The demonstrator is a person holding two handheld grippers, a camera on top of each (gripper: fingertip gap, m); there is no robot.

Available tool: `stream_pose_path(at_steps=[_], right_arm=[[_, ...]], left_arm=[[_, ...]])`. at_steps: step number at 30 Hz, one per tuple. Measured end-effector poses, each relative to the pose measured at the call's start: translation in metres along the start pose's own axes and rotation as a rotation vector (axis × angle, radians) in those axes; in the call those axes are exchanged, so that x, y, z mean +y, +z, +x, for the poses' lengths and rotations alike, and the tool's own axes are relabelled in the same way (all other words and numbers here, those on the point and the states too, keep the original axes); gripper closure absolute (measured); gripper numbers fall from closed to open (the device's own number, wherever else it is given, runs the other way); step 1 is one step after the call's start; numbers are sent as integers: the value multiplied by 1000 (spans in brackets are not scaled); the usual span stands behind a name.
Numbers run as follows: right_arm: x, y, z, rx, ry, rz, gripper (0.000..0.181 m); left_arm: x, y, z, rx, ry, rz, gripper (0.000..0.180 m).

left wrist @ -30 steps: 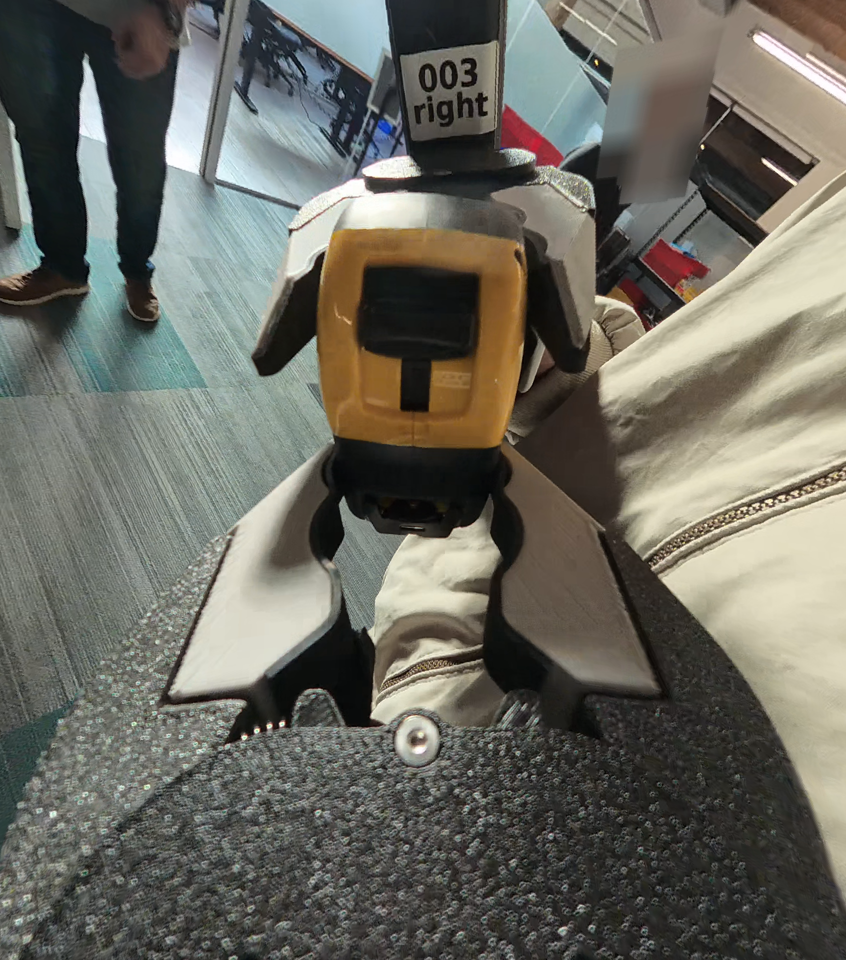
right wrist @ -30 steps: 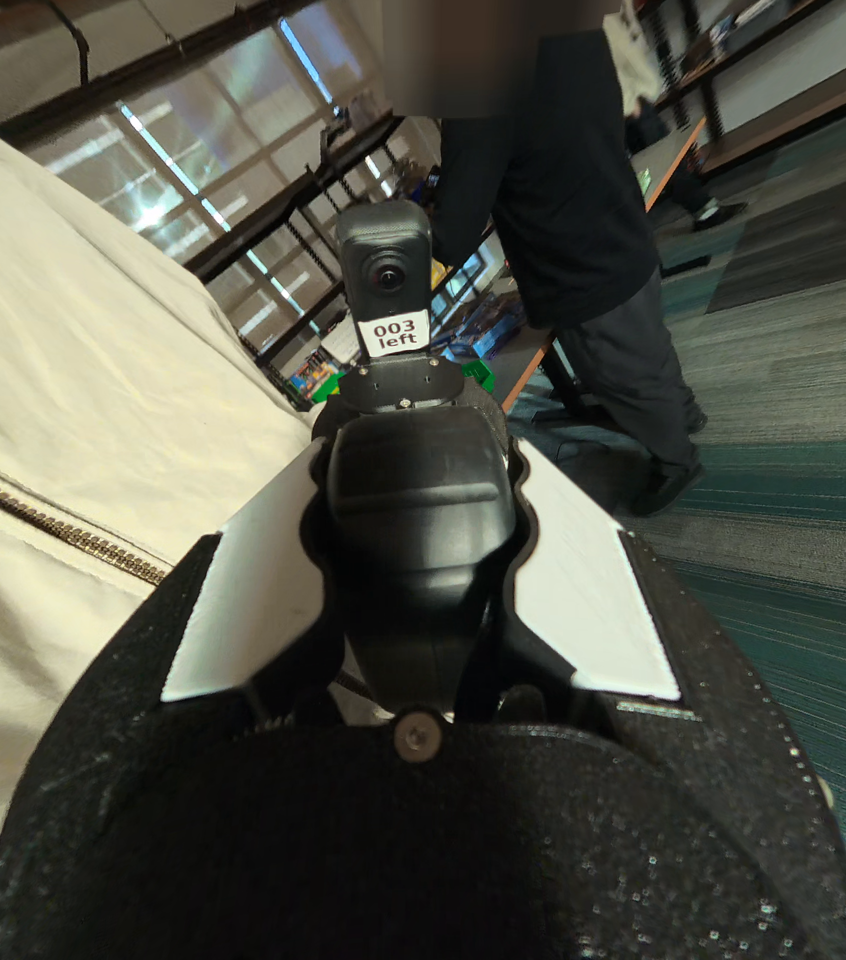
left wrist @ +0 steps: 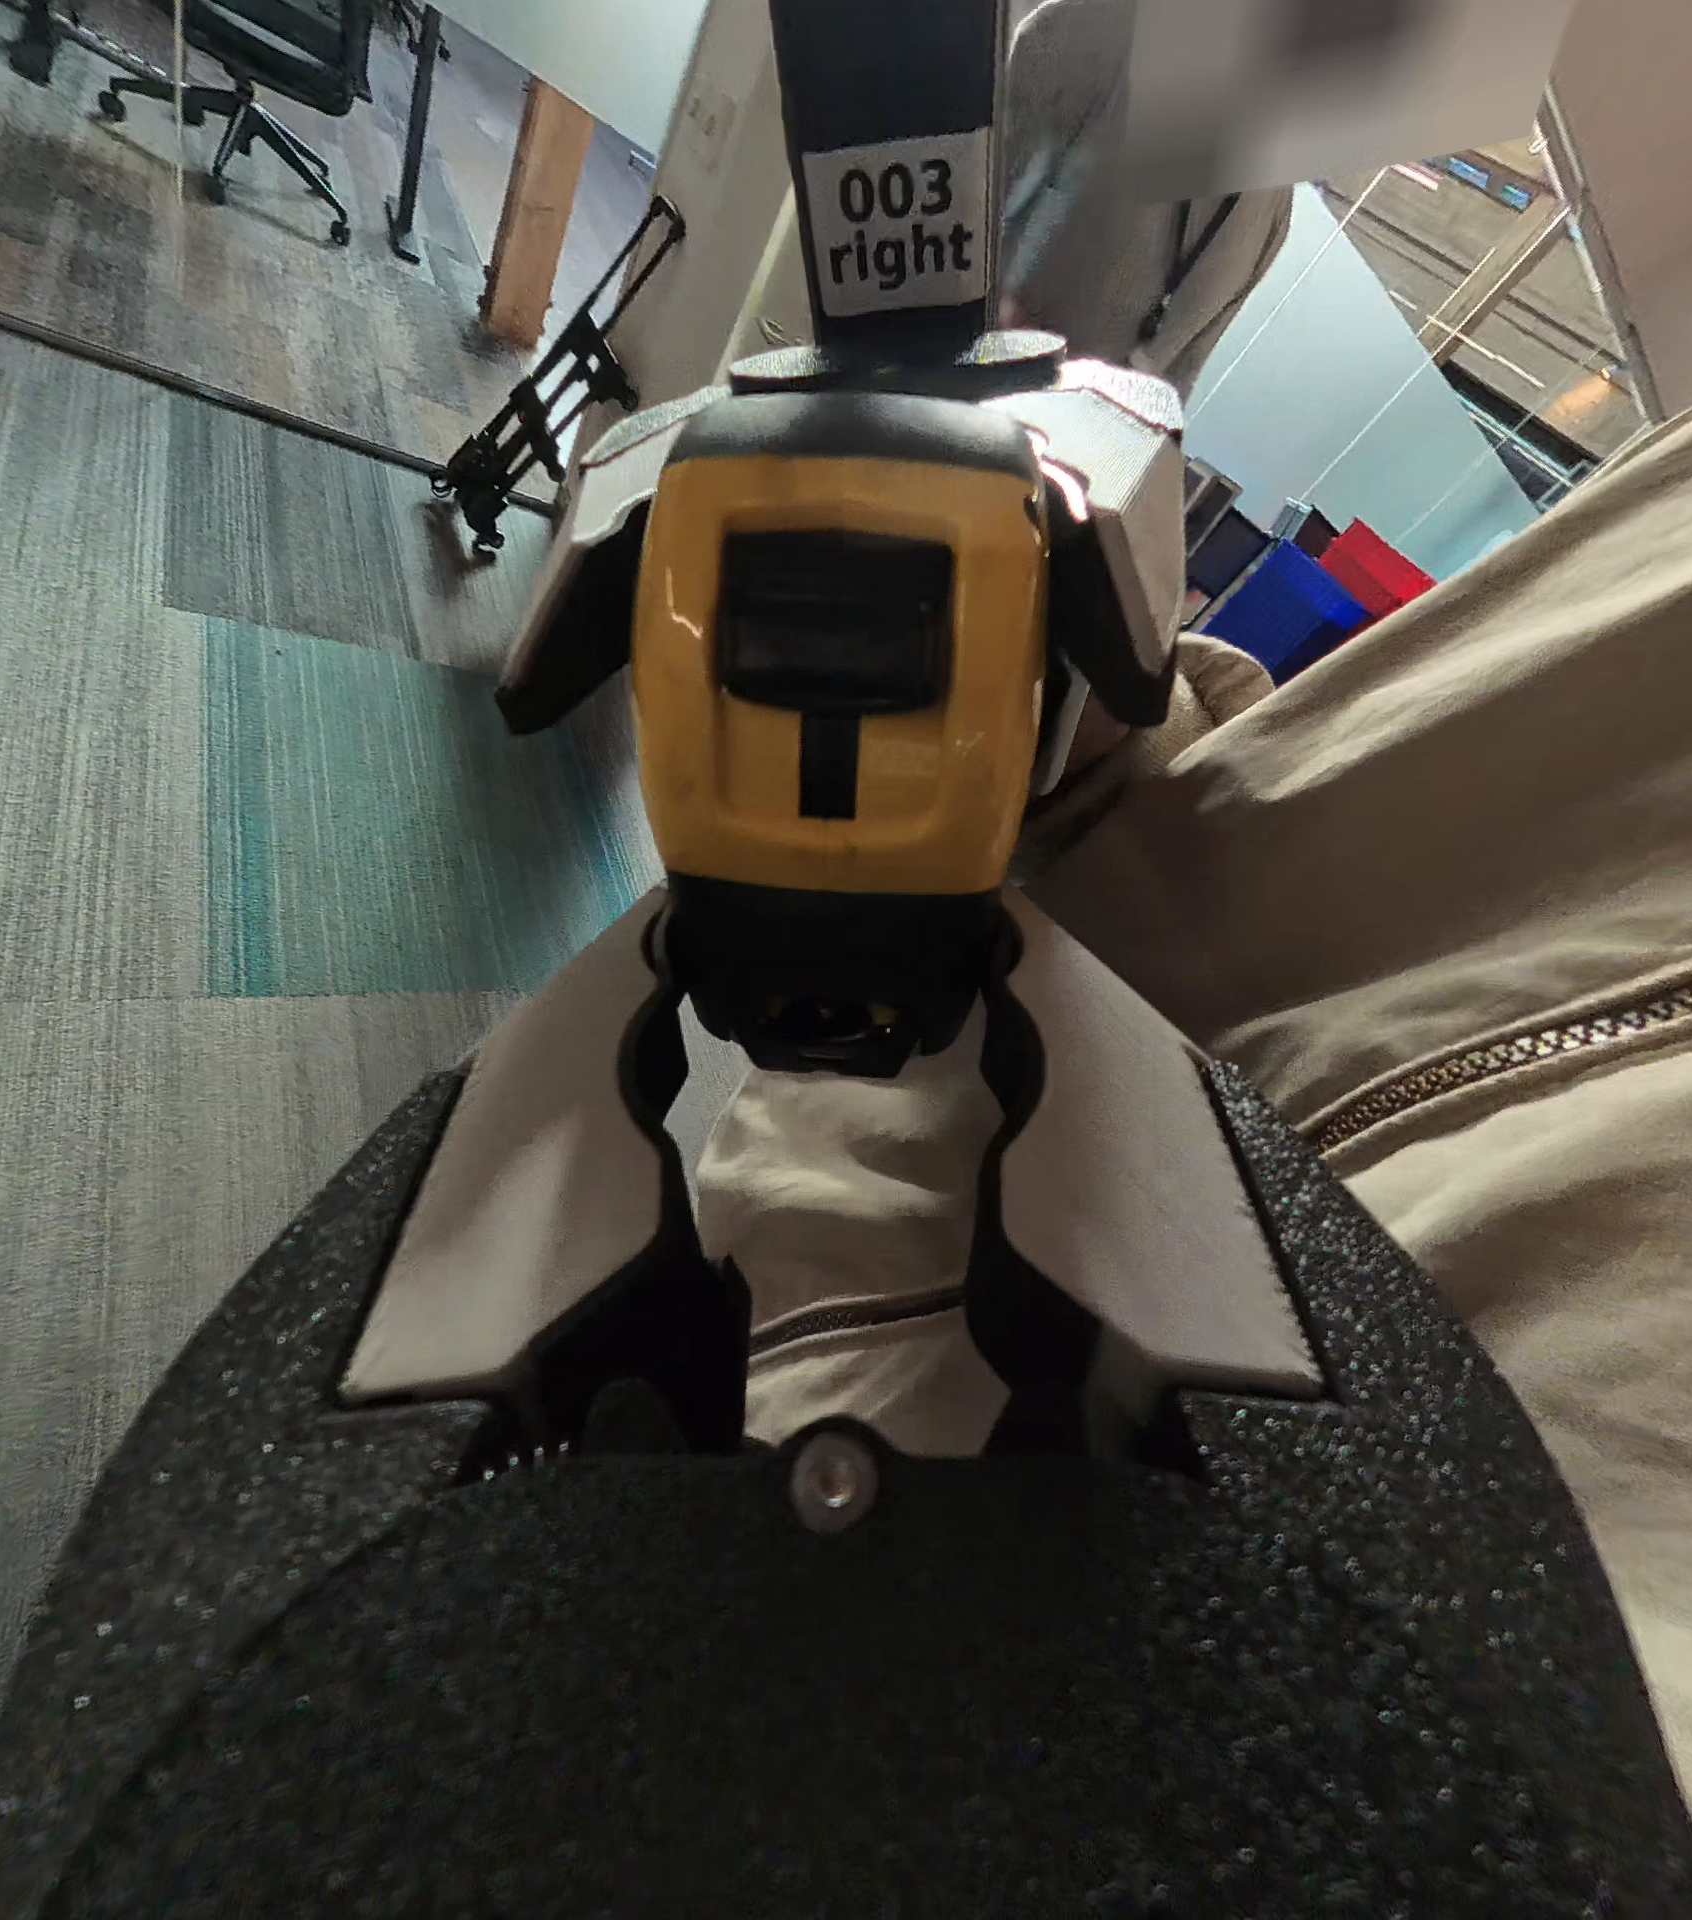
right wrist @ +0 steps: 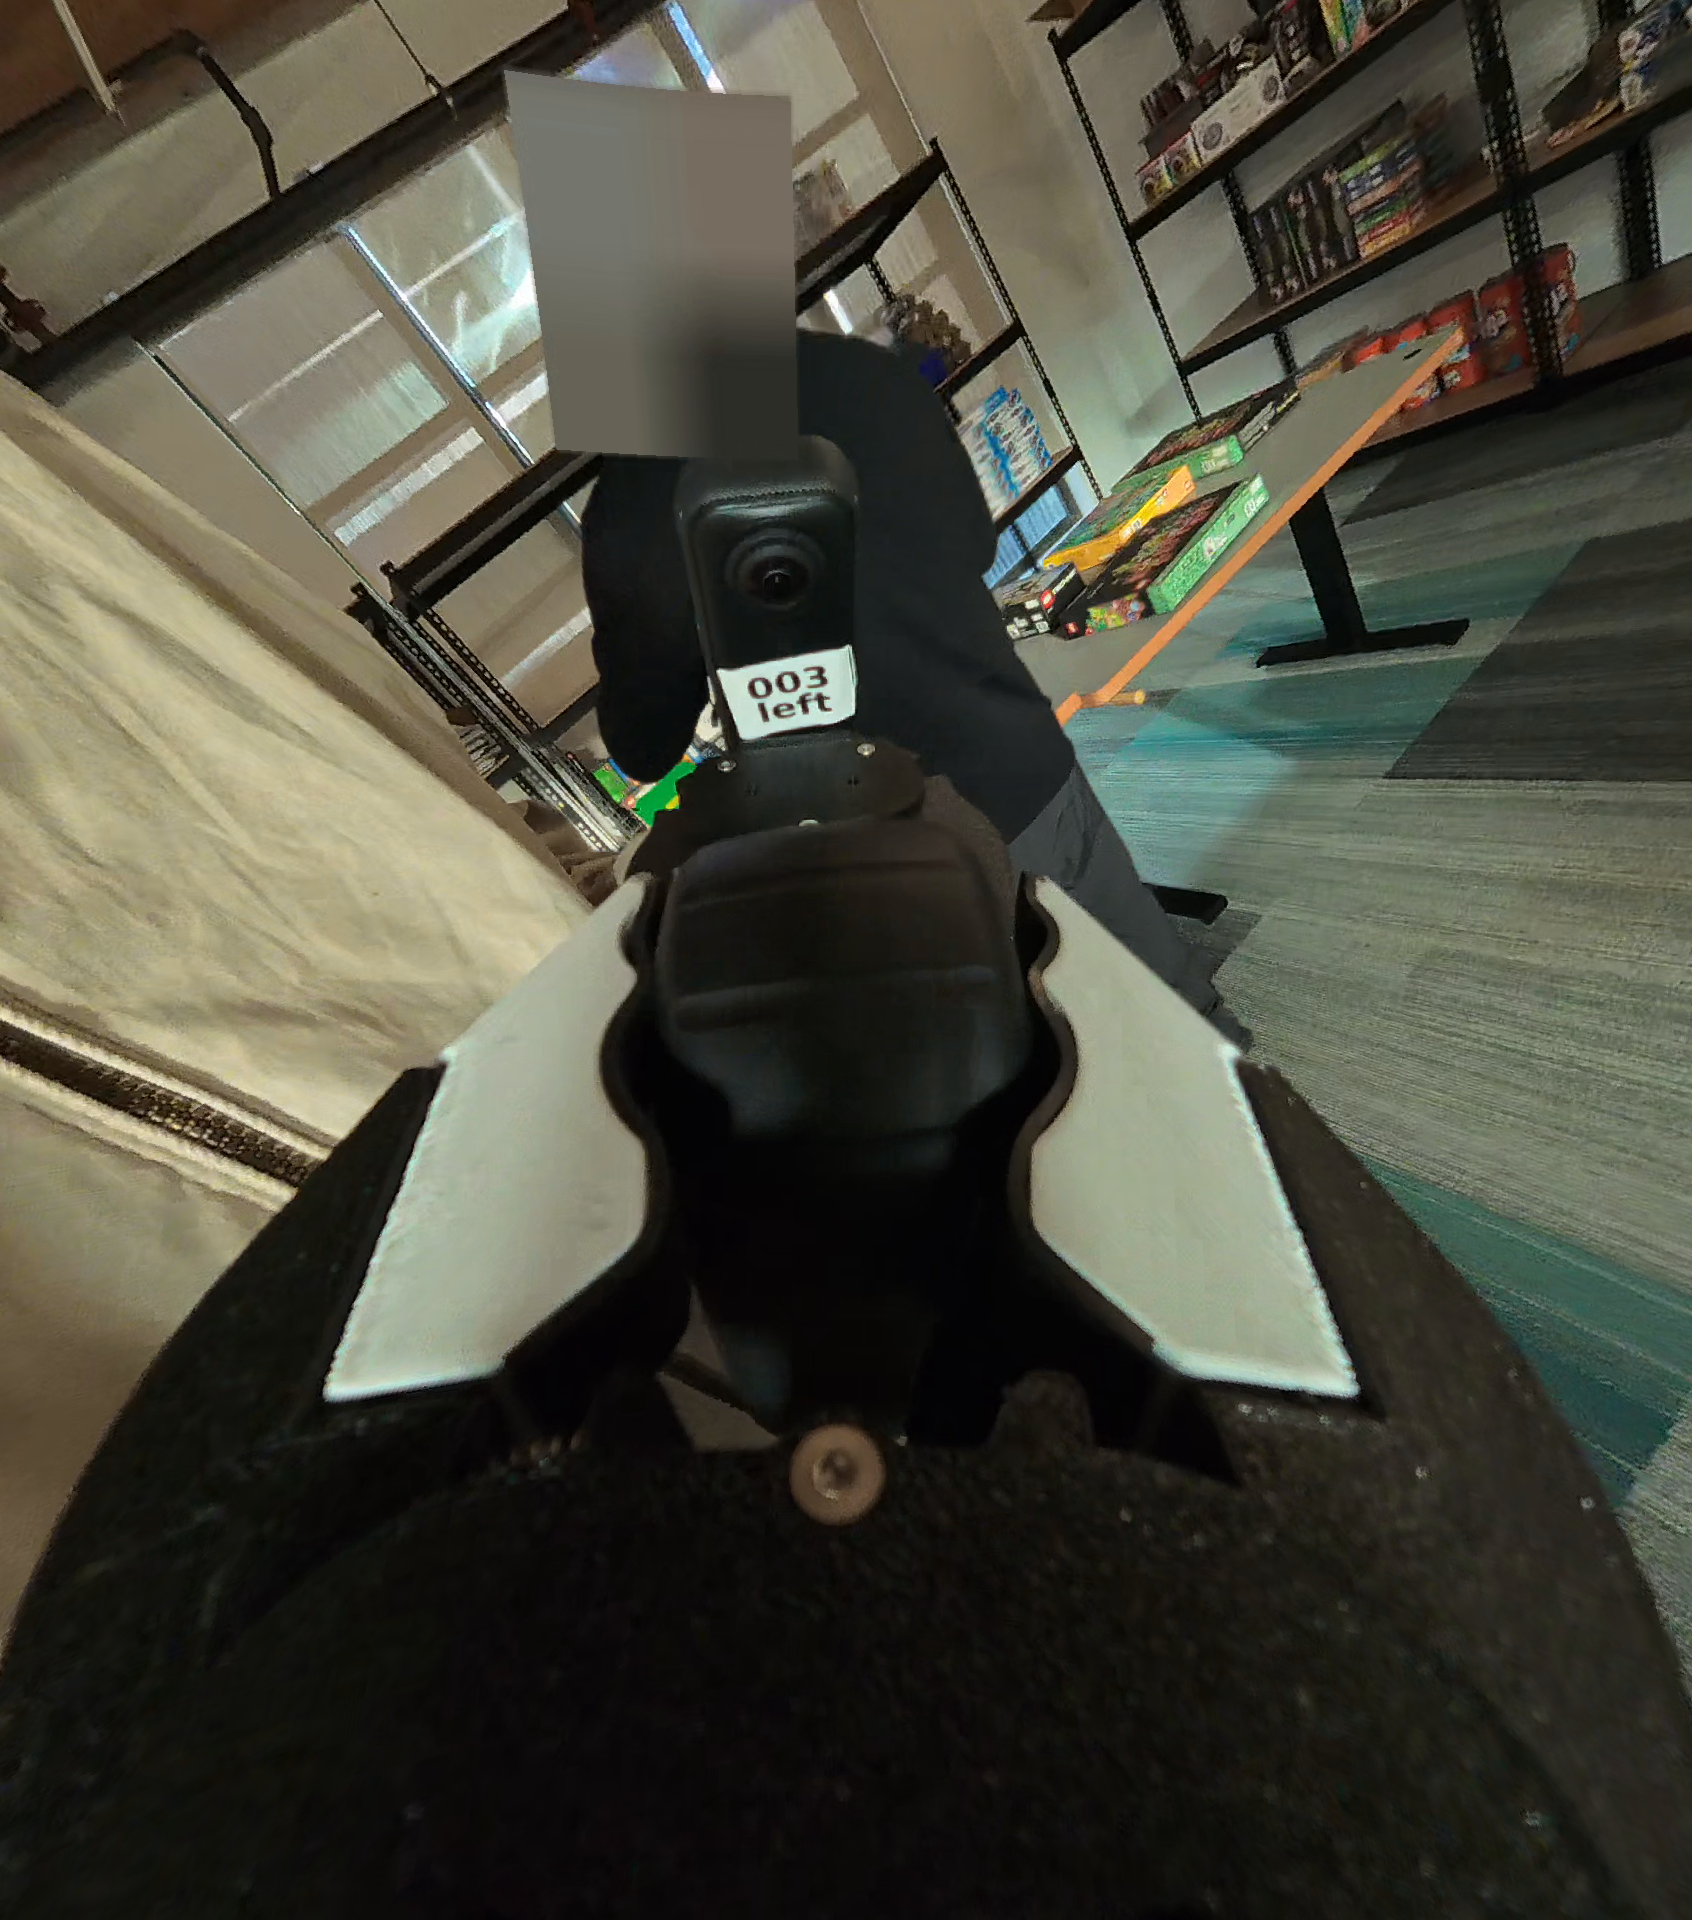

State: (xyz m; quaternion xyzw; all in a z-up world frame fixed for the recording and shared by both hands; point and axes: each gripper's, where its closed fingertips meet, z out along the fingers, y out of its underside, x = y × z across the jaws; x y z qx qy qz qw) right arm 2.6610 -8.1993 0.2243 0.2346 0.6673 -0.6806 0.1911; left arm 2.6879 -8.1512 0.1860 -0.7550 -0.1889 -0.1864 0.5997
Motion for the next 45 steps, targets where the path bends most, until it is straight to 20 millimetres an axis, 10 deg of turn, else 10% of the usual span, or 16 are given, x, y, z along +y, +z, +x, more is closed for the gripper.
stream_pose_path(at_steps=[15, 26, 37, 45], right_arm=[[-207, -23, 346, 112, -6, -60, 114], [-401, -13, 580, 181, 30, -25, 114], [-537, -42, 852, 100, 57, -55, 114], [-614, -66, 994, 64, 152, -161, 114]], left_arm=[[-190, 33, -350, 121, 18, -33, 125], [-364, 19, -589, 195, 10, -30, 125], [-486, 56, -874, 142, -23, -135, 124], [-559, 74, -1015, 275, -51, -345, 125]])
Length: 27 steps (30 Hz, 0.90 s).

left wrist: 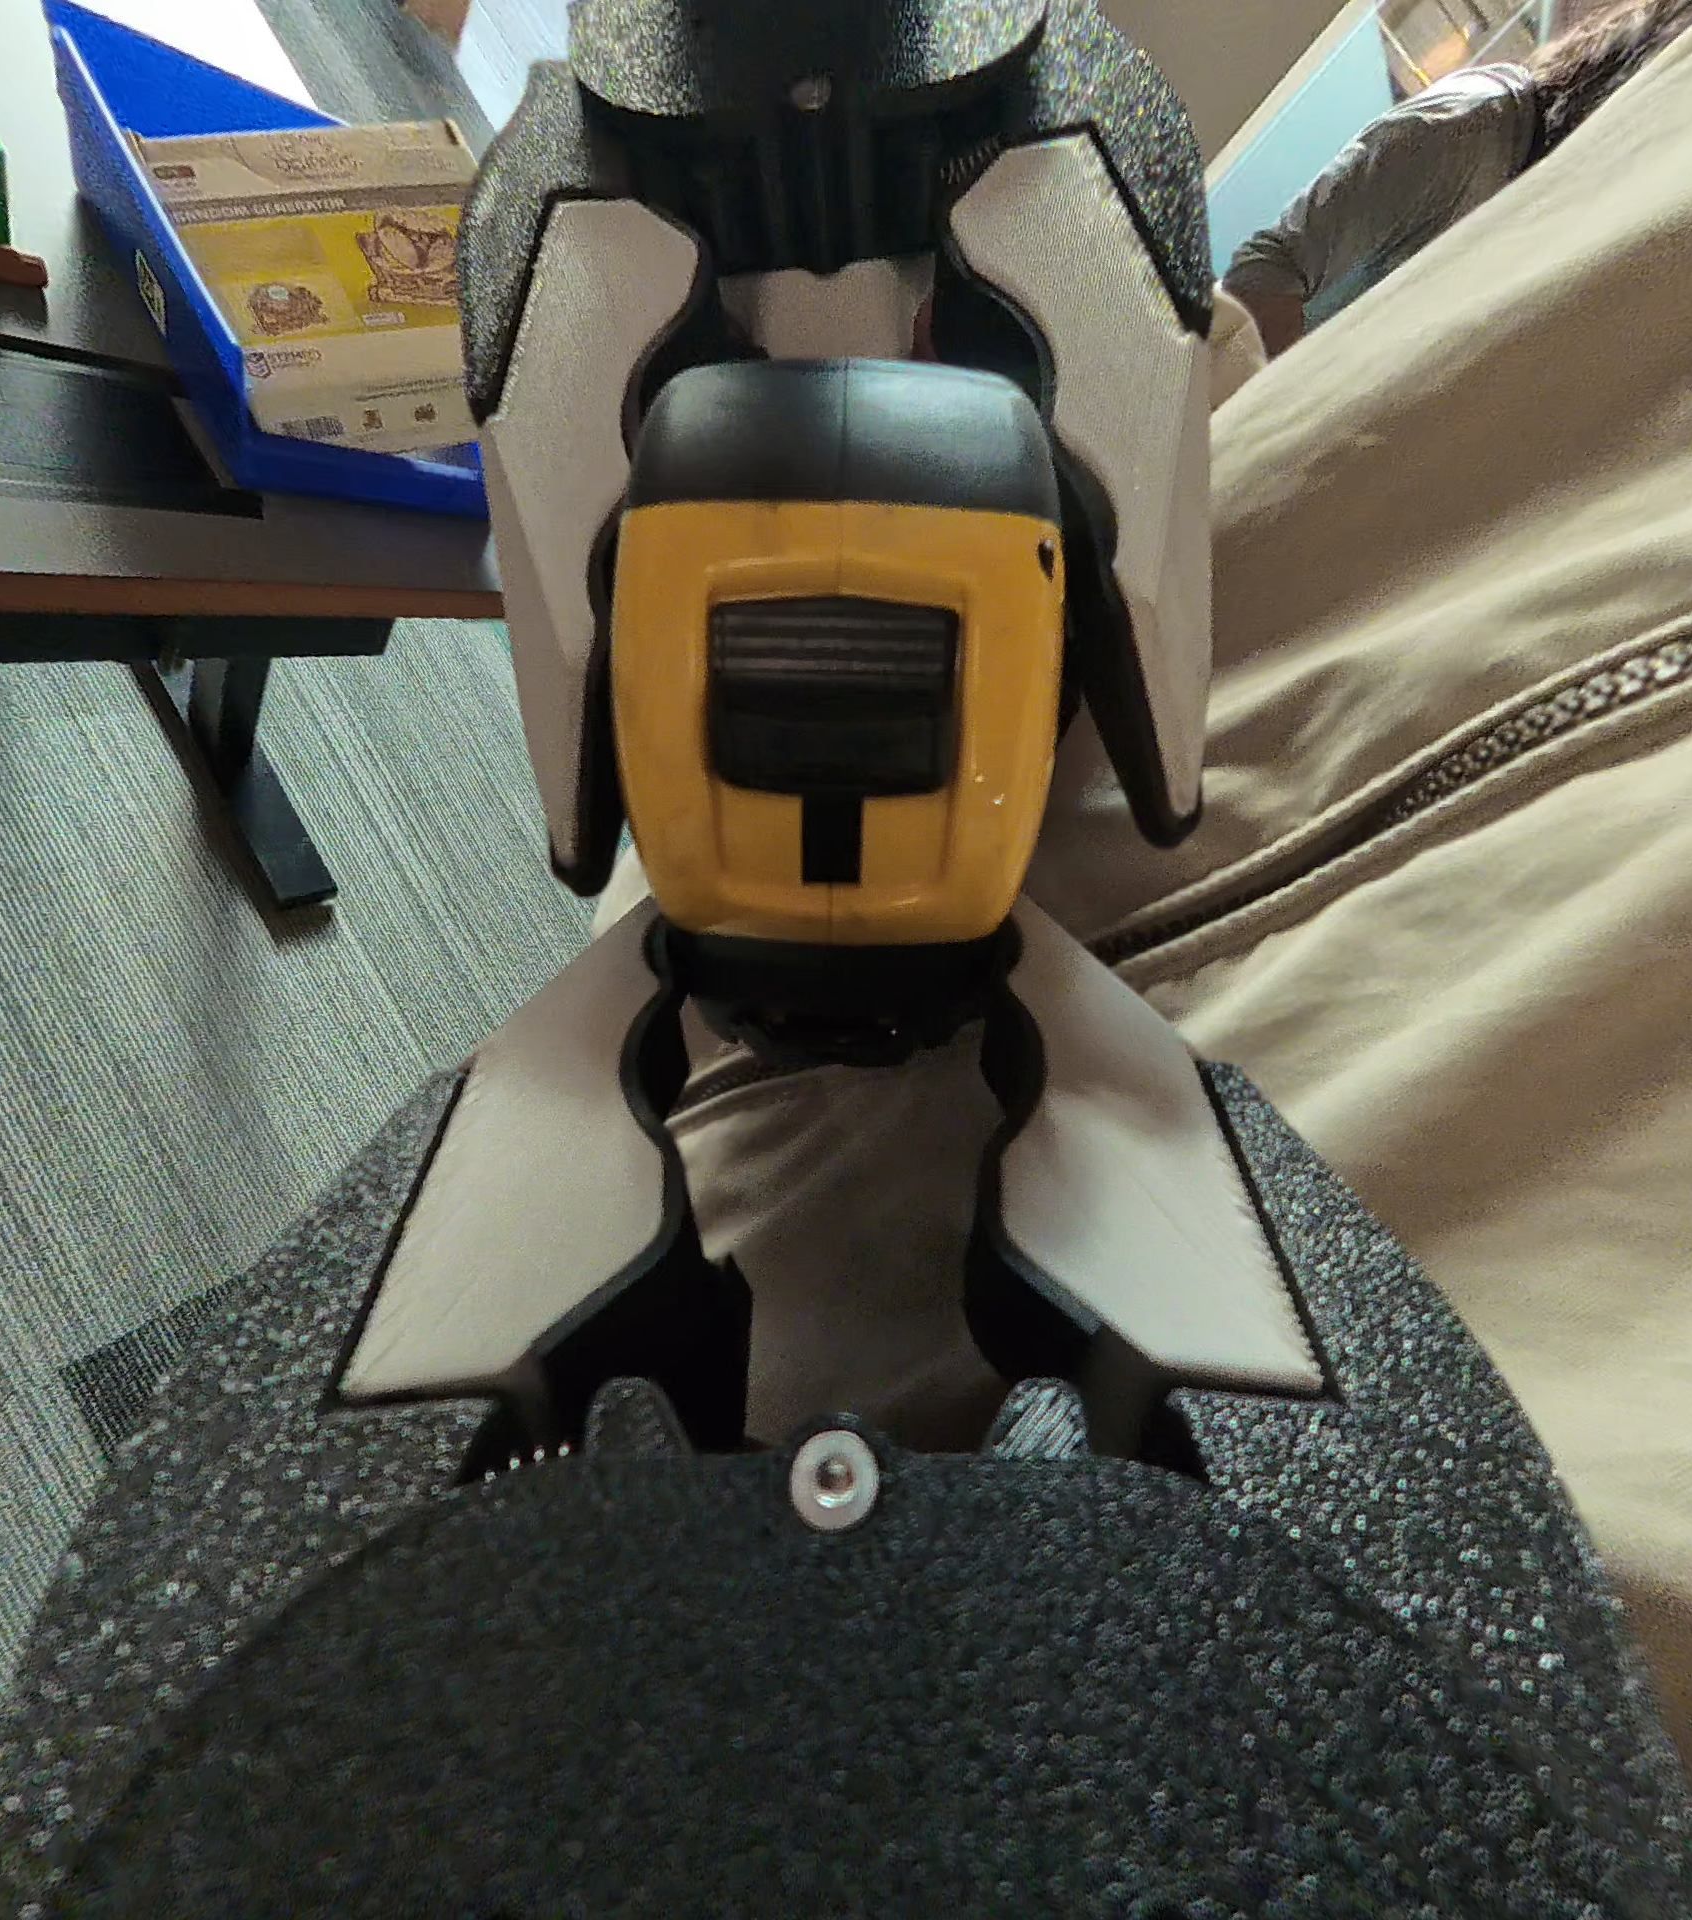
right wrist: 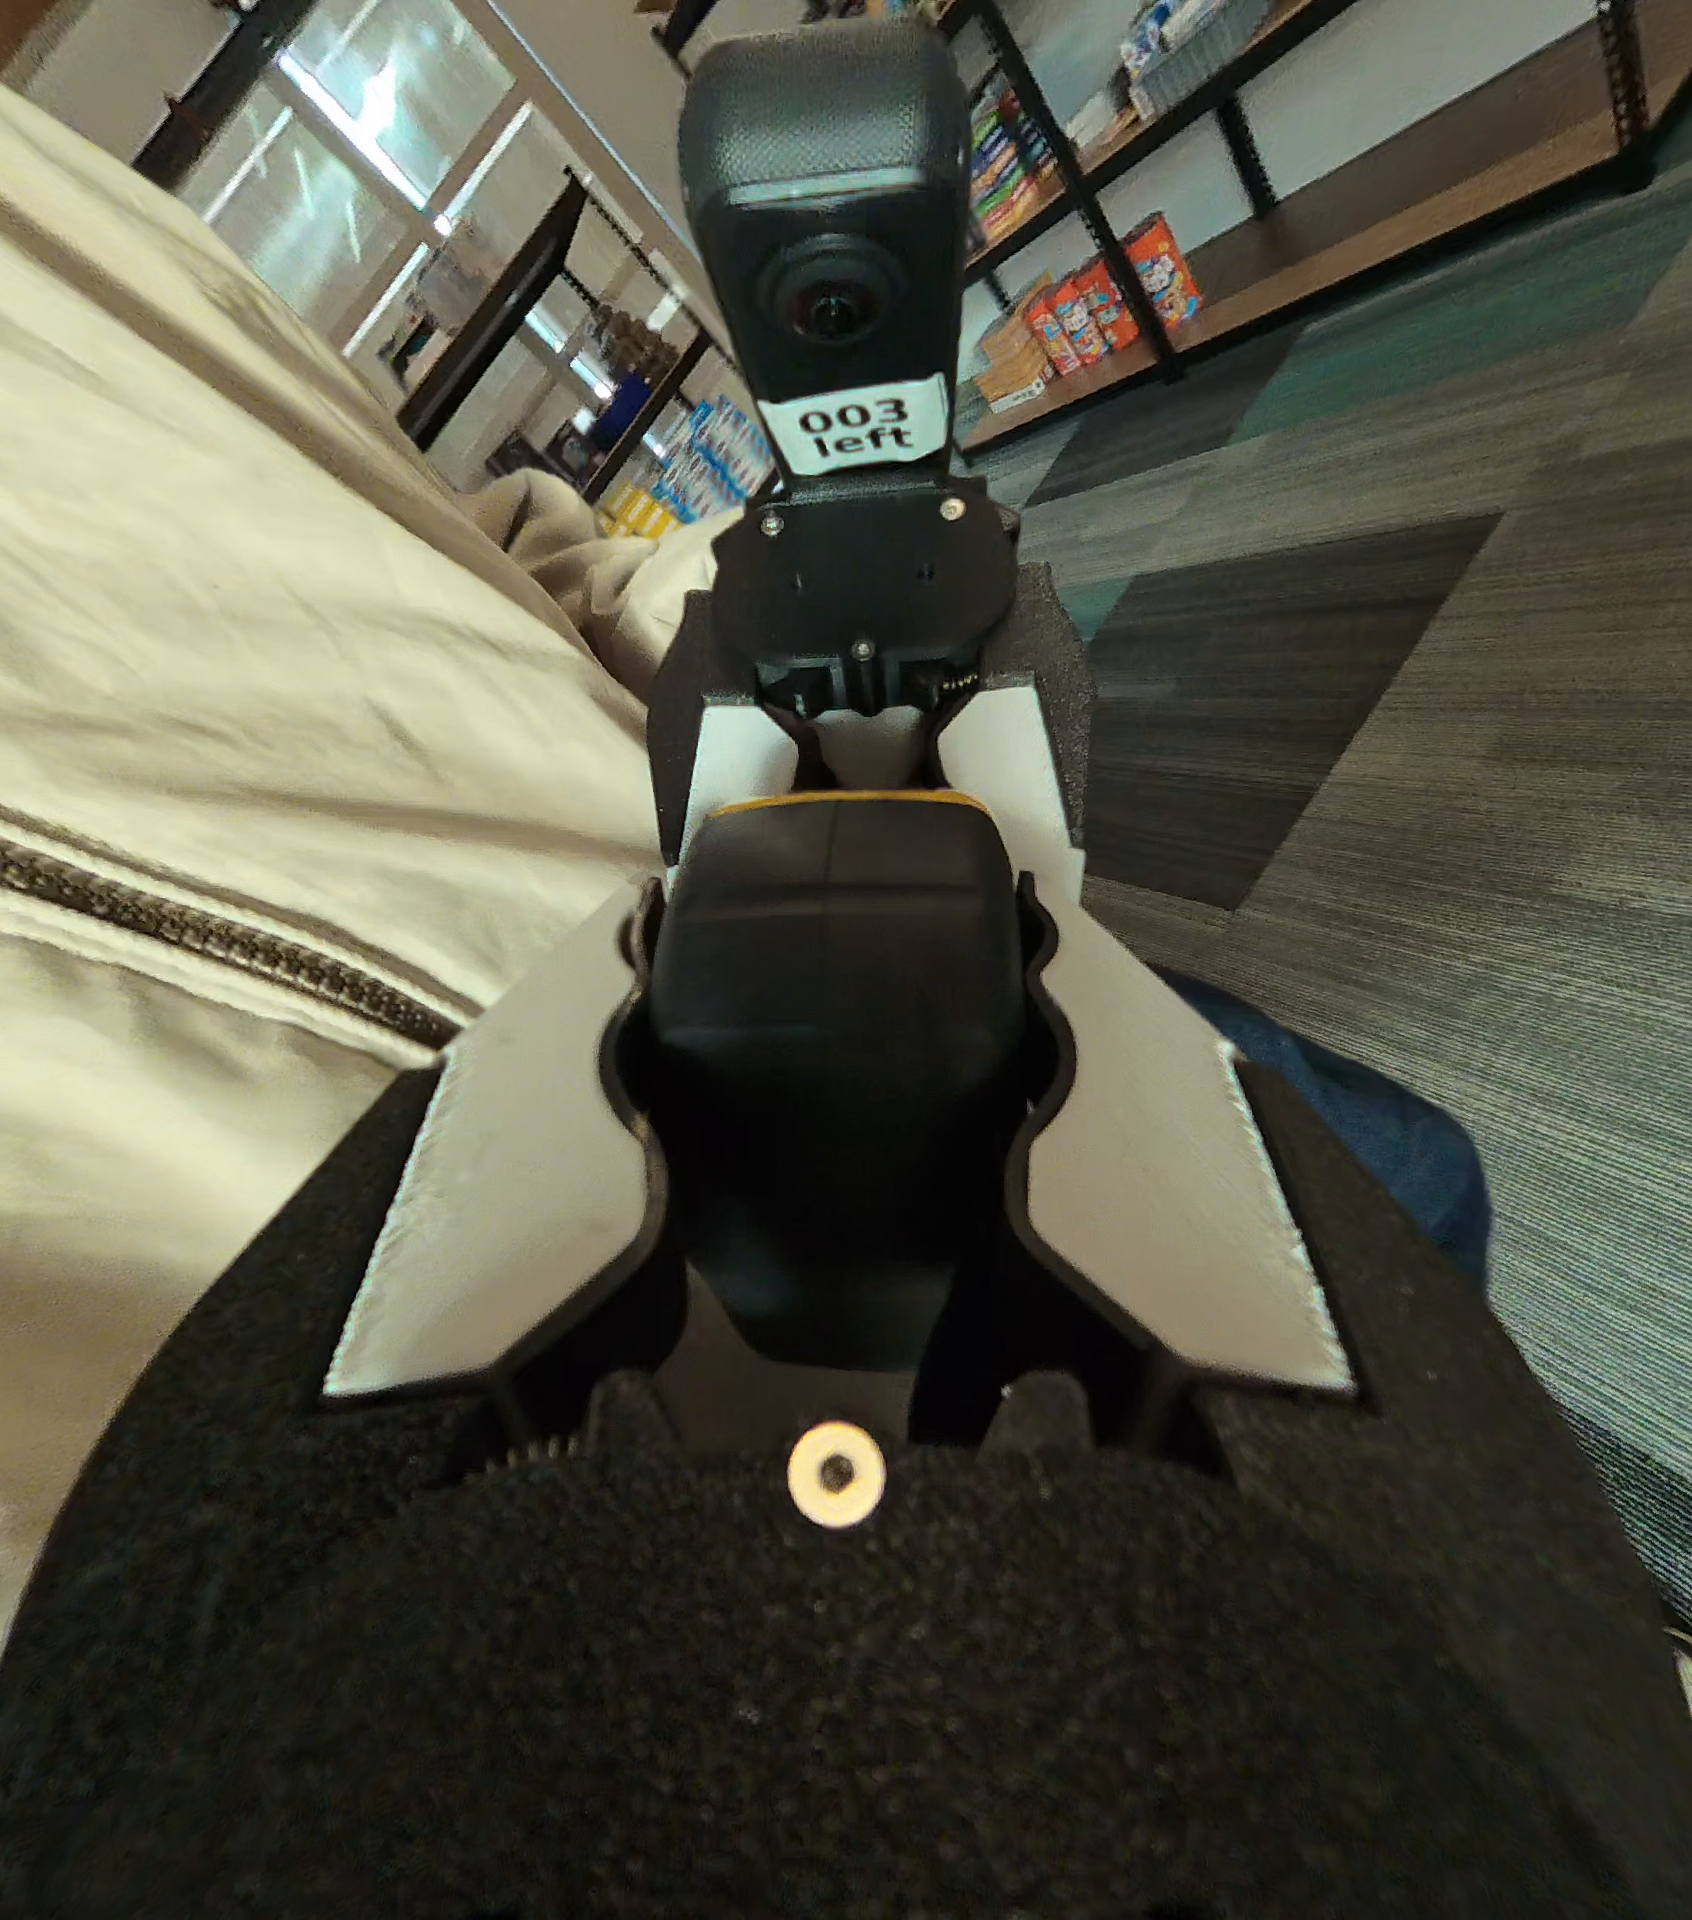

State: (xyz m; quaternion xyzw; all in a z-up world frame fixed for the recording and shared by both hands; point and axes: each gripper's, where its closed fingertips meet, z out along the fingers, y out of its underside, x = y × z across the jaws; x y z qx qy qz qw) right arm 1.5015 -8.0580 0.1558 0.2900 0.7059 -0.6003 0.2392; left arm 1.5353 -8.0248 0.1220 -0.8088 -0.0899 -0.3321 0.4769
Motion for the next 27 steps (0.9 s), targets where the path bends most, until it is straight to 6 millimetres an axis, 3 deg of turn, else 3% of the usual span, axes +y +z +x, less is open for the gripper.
stream_pose_path(at_steps=[3, 6, 11, 14, 16, 21, 27], right_arm=[[-32, -4, 62, 34, 36, 34, 114], [-74, -10, 134, 81, 53, 48, 114], [-170, -7, 253, 201, 38, 51, 114], [-232, -7, 311, 224, 105, 144, 113], [-260, -6, 347, 247, 124, 160, 114], [-287, -4, 442, 238, 221, 169, 114], [-305, -27, 556, 272, 147, 211, 114]], left_arm=[[-19, -17, -60, 52, -6, -50, 125], [-48, -42, -134, 101, 17, -85, 125], [-106, -107, -256, 177, 114, -182, 125], [-146, -150, -315, 246, 91, -218, 125], [-163, -173, -353, 278, 101, -271, 125], [-178, -204, -451, 328, 54, -411, 125], [-194, -203, -572, 300, 144, -604, 125]])
